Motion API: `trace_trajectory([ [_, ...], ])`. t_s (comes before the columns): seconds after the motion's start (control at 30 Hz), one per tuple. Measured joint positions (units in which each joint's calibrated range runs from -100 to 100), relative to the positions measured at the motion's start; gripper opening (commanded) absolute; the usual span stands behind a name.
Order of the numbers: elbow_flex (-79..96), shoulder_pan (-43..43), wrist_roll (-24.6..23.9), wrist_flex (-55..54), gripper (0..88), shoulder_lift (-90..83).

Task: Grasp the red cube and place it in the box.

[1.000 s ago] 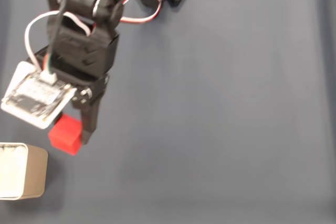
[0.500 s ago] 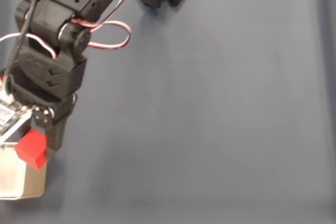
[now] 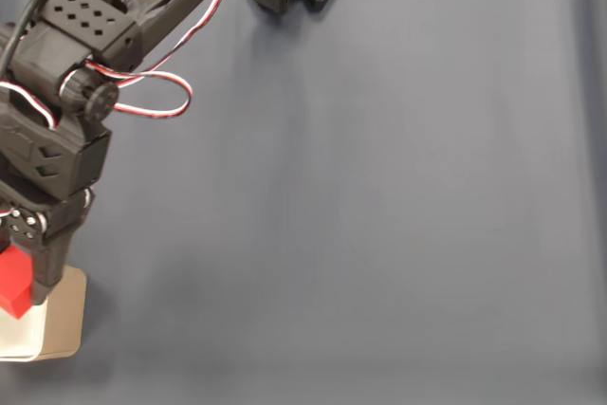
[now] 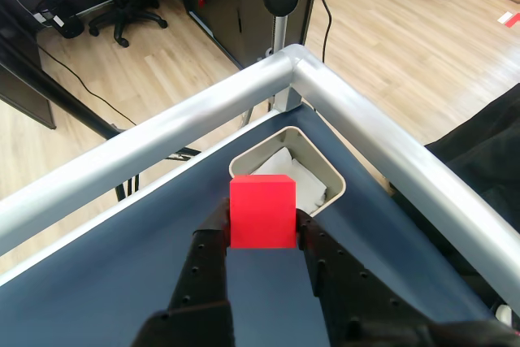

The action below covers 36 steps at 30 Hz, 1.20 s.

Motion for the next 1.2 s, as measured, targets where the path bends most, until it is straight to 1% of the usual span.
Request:
trace_trajectory([
  [0.73, -15.55, 1.48, 0.05, 0.00, 0.0, 12.33],
  [1.2, -18.08, 2.15, 0.20, 0.00, 0.0, 15.72],
])
